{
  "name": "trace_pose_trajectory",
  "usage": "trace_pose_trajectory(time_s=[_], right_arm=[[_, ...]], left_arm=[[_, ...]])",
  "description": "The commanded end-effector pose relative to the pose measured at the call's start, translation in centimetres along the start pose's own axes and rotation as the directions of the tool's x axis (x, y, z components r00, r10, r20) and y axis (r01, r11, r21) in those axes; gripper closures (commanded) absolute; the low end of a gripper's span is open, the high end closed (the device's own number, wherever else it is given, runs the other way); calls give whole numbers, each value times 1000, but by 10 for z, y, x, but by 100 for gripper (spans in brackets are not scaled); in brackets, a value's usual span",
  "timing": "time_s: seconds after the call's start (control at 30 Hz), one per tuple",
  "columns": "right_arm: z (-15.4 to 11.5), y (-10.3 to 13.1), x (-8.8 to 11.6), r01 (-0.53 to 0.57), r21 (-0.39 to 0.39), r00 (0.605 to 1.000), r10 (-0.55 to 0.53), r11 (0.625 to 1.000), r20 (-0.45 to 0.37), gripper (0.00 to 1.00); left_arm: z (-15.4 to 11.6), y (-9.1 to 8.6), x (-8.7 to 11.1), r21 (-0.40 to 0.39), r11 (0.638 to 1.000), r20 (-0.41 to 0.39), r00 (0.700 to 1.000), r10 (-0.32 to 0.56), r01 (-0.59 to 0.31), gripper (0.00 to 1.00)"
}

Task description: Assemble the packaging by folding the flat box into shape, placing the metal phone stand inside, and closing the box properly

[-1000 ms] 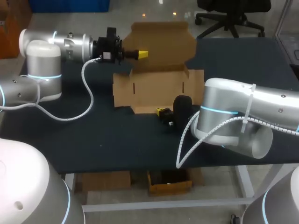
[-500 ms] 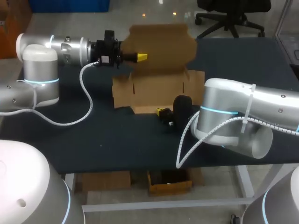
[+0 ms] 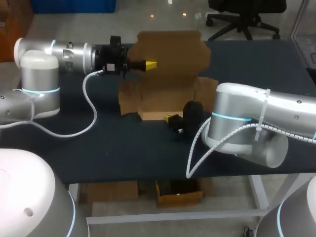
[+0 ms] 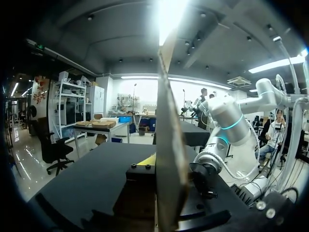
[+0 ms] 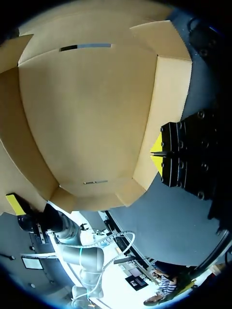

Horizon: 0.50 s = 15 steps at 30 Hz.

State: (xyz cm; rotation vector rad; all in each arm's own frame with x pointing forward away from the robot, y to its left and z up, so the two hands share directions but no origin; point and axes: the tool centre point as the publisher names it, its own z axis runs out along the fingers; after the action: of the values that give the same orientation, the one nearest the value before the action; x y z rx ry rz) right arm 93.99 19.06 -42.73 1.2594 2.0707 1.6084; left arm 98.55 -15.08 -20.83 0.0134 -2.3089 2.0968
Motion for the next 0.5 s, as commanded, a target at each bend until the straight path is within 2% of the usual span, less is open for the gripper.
trace_pose_trajectory(time_s=[0.03, 0.5], right_arm=[[3, -2, 1, 1, 0, 1000, -1, 1000, 5, 100], [3, -2, 1, 1, 0, 1000, -1, 1000, 5, 100]], left_arm=[[1, 2, 10, 4, 1000, 10, 1000, 1, -1, 100], [1, 8, 24, 8, 999, -1, 999, -36, 36, 100]])
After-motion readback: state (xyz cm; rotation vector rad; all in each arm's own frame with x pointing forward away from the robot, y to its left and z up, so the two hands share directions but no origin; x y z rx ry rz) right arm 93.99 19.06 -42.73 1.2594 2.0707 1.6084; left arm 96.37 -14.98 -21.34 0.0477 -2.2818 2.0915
